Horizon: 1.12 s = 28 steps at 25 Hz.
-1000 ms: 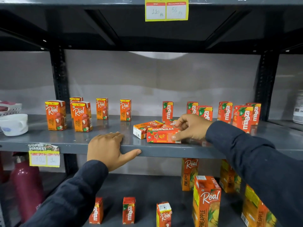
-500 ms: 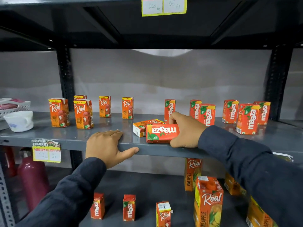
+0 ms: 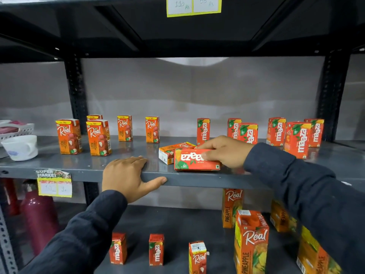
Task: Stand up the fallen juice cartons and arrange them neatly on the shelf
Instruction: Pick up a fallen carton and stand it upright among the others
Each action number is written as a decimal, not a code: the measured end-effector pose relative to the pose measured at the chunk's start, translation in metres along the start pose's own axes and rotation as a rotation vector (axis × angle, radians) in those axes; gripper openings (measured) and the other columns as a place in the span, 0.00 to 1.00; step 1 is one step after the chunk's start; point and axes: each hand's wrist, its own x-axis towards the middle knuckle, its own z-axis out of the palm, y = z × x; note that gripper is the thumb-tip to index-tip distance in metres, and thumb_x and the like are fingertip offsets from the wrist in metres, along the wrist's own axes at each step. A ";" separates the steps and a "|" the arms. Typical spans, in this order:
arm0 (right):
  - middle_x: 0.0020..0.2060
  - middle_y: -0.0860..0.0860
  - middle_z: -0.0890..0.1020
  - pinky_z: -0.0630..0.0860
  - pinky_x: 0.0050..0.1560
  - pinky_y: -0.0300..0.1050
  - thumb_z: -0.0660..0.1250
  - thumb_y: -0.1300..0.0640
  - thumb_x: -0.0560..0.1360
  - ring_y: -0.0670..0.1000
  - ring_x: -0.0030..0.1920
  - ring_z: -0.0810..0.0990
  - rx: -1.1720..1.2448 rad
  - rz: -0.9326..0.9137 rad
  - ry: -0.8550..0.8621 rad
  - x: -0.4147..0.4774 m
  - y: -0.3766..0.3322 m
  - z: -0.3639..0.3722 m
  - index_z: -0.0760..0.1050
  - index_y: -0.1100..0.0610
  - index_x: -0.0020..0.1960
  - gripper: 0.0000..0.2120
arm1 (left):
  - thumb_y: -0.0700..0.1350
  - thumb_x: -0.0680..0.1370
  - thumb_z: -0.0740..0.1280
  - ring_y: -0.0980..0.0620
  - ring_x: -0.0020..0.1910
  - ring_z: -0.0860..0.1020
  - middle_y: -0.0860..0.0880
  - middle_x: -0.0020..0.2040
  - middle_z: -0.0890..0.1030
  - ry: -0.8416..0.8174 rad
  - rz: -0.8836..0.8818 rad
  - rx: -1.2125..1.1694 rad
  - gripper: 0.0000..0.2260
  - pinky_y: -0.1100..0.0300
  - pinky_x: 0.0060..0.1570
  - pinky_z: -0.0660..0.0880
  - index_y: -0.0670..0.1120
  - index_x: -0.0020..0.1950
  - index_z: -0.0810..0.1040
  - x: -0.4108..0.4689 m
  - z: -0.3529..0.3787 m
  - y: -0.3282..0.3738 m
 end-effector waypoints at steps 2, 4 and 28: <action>0.58 0.47 0.78 0.73 0.62 0.47 0.62 0.50 0.78 0.48 0.57 0.76 0.007 -0.011 0.012 0.000 0.006 -0.005 0.71 0.49 0.68 0.19 | 0.78 0.69 0.46 0.50 0.28 0.78 0.52 0.32 0.83 0.004 0.001 0.003 0.39 0.61 0.29 0.68 0.48 0.39 0.82 0.000 0.000 0.000; 0.58 0.48 0.78 0.75 0.60 0.46 0.65 0.55 0.76 0.47 0.56 0.77 0.154 -0.019 0.090 0.002 0.014 -0.004 0.71 0.51 0.69 0.21 | 0.78 0.69 0.46 0.49 0.29 0.79 0.51 0.34 0.83 0.006 0.003 -0.002 0.40 0.59 0.30 0.70 0.48 0.40 0.83 0.000 0.000 -0.001; 0.48 0.49 0.81 0.80 0.52 0.45 0.64 0.64 0.76 0.50 0.51 0.81 1.070 -0.112 0.400 -0.023 0.034 0.006 0.74 0.54 0.52 0.08 | 0.73 0.73 0.49 0.46 0.27 0.79 0.49 0.31 0.83 -0.057 -0.018 -0.015 0.35 0.61 0.28 0.67 0.48 0.39 0.83 0.001 -0.008 0.005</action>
